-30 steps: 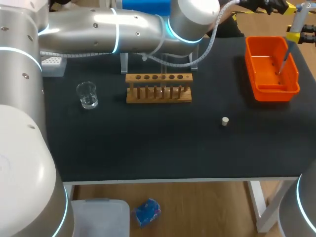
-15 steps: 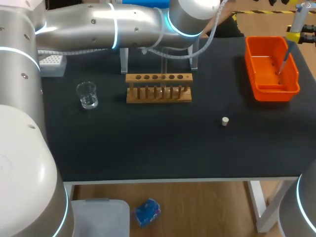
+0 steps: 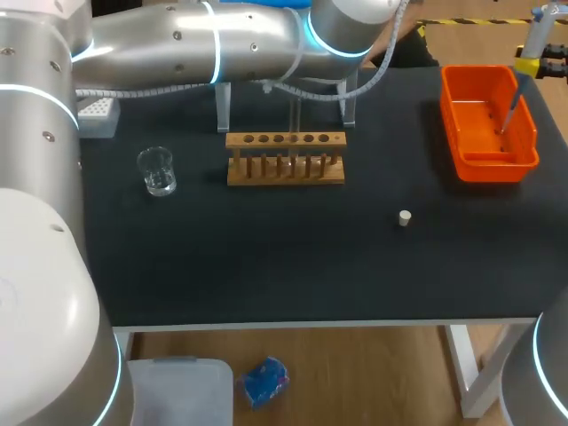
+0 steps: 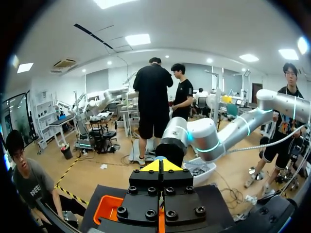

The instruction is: Invert the test tube, pick up the pipette, mount the tip to pipette, aspirate from beaker and dispense into the tube, eject the tip, return the pipette, and cap with the stopper.

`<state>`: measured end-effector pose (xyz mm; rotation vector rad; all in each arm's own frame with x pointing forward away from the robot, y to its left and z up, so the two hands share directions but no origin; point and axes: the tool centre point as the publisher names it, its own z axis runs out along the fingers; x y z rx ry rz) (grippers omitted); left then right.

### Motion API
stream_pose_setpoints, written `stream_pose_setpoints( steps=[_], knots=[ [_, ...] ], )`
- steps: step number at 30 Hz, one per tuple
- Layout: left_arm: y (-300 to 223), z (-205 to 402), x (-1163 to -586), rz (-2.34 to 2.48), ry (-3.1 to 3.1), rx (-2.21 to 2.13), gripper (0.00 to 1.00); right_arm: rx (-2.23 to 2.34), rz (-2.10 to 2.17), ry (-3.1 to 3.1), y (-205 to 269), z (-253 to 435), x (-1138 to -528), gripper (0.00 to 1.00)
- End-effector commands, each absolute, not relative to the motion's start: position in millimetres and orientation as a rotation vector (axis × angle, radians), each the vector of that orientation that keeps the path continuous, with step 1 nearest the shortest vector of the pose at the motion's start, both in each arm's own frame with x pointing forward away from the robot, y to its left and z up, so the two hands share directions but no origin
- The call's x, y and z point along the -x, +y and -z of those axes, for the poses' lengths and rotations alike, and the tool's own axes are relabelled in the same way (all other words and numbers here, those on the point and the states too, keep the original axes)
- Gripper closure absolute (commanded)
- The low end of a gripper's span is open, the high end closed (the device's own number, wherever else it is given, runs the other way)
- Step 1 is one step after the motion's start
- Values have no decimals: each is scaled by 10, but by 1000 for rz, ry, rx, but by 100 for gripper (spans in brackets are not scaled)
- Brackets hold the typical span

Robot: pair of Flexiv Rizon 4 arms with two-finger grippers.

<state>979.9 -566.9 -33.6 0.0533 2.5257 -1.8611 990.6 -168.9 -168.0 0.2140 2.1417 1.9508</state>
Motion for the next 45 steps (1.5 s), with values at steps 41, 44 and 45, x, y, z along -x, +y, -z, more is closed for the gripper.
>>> stream_pose_setpoints(
  steps=[41,44,45],
  knots=[
    [-5730,648,-9827,1987,2483,-27,100,-215,-1947,2145,-1689,1670,-9900,100],
    [-5728,674,-9828,1981,2493,-25,100,-215,-1947,2145,-1689,1670,-9900,100],
    [-5728,678,-9829,1978,2495,-25,100,-215,-1947,2145,-1689,1670,-9900,100]
  ],
)
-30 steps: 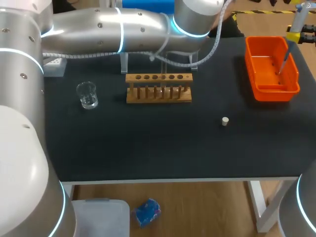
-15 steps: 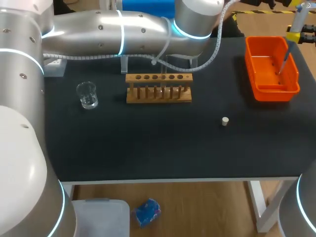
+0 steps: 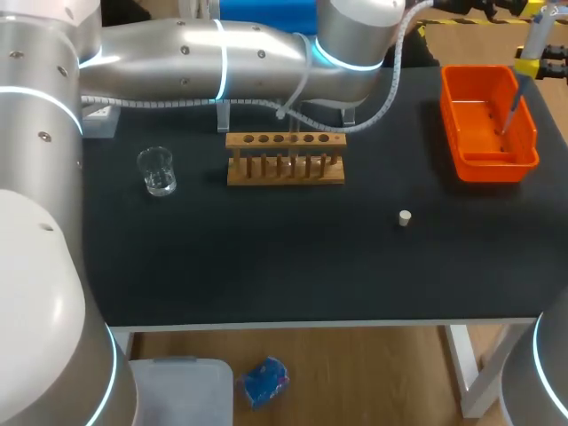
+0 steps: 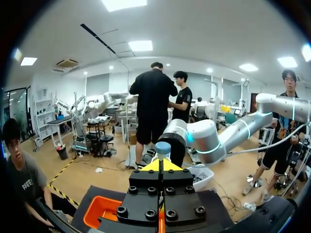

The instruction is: Invert the test tube, pick up the pipette, mount the tip to pipette, aspirate from beaker and dispense into the tube, eject the tip, return the pipette, and cap with the stopper.

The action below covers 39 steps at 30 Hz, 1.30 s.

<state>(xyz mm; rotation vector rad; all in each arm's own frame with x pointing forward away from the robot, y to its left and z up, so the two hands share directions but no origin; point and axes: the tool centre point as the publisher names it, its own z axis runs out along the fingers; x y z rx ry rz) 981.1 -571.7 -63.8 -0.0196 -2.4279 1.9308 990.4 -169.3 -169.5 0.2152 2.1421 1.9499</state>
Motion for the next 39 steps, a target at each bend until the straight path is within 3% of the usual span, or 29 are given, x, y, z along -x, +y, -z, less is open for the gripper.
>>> stream_pose_setpoints(
  steps=[1,39],
  knots=[
    [-5727,684,-9831,-1923,-2430,24,100,-215,-1947,2145,-1689,1670,-9900,100],
    [-5822,845,-9771,-1887,-2429,30,100,-215,-1947,2145,-1689,1670,-9900,100]
  ],
)
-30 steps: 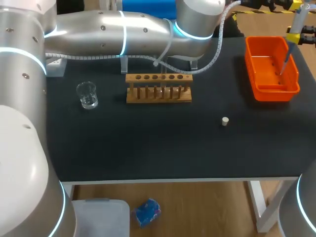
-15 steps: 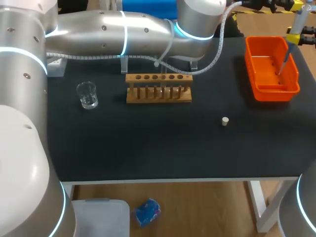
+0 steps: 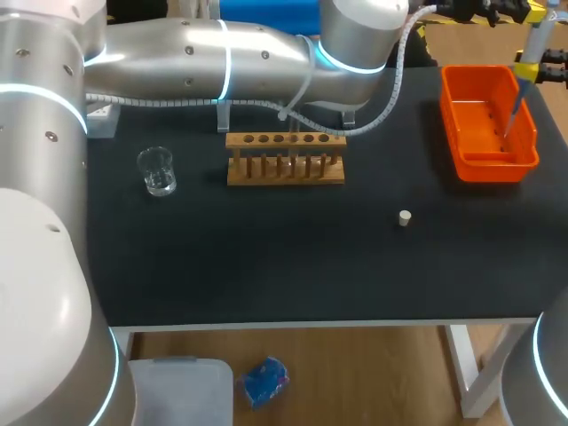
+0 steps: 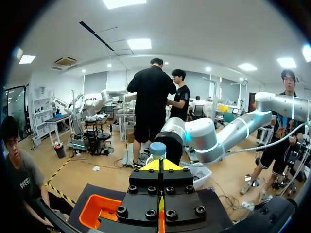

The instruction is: Invert the test tube, pick up the pipette, mount the tip to pipette, aspirate from beaker and dispense into the tube, eject the tip, return the pipette, and cap with the stopper.

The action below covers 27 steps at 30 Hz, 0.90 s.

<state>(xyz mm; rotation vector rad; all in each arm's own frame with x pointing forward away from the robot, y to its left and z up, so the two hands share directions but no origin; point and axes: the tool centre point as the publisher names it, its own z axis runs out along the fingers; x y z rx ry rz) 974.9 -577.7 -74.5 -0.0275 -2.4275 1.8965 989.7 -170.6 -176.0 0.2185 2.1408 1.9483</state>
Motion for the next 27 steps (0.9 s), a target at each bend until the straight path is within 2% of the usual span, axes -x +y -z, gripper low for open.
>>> stream_pose_setpoints(
  steps=[1,27],
  knots=[
    [-5823,851,-9768,-1888,-2427,29,100,-215,-1947,2145,-1689,1670,-9900,100],
    [-5729,936,-9669,-1891,-2421,-18,100,-215,-1947,2145,-1689,1670,-9900,100]
  ],
)
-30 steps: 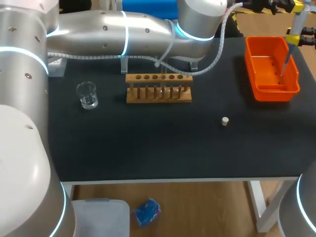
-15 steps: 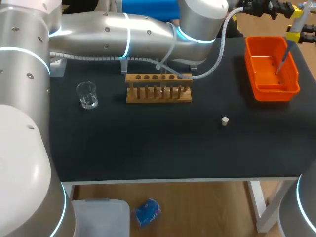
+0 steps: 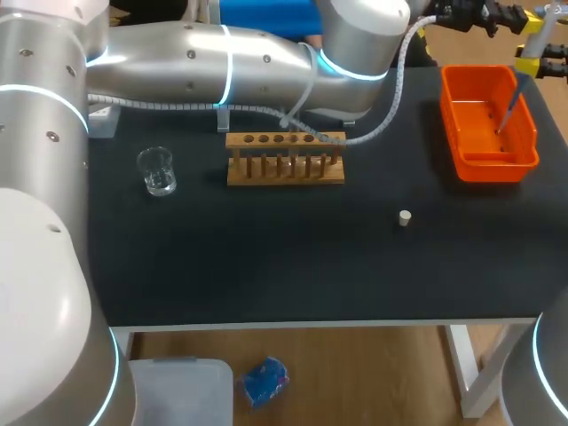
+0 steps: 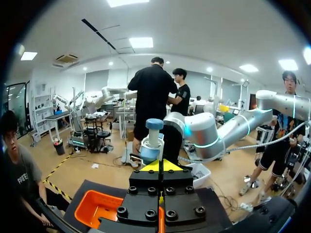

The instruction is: Invert the test tube, pick up the pipette, mount the tip to pipette, aspirate from beaker and dispense into the tube, eject the tip, return the pipette, and cap with the stopper.

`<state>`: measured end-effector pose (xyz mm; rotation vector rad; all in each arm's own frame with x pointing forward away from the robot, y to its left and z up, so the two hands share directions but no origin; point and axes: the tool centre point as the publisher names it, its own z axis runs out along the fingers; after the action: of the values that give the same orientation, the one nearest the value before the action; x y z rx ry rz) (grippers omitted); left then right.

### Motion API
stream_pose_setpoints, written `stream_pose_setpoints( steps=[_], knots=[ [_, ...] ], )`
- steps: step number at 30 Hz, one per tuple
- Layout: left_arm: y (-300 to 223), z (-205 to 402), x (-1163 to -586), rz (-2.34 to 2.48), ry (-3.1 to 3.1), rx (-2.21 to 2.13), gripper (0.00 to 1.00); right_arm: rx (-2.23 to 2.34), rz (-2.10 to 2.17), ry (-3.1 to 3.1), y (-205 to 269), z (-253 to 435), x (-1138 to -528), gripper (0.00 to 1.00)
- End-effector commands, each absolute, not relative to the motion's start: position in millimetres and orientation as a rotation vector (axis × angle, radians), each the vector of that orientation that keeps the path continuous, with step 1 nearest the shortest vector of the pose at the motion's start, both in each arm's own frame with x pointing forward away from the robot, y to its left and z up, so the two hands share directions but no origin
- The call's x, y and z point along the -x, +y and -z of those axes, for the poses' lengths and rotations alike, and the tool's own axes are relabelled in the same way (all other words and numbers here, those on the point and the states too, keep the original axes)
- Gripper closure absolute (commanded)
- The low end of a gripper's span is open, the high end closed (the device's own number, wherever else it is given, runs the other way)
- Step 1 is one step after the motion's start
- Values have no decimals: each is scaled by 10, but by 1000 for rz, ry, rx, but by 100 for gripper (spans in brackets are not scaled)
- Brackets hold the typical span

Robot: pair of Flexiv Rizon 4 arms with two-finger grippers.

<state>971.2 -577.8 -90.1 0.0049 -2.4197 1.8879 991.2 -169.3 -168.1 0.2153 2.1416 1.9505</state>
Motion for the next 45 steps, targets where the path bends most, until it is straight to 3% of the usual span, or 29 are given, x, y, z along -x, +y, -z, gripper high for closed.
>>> stream_pose_setpoints(
  steps=[1,17,45],
  knots=[
    [-5715,940,-9660,-1889,-2423,-23,100,-215,-1947,2145,-1689,1670,-9900,100],
    [-5497,777,-9661,-1899,-2476,-64,100,-215,-1947,2145,-1689,1670,-9900,100],
    [-5618,438,-9862,-1874,-2513,-18,100,-215,-1947,2145,-1689,1670,-9900,100]
  ],
)
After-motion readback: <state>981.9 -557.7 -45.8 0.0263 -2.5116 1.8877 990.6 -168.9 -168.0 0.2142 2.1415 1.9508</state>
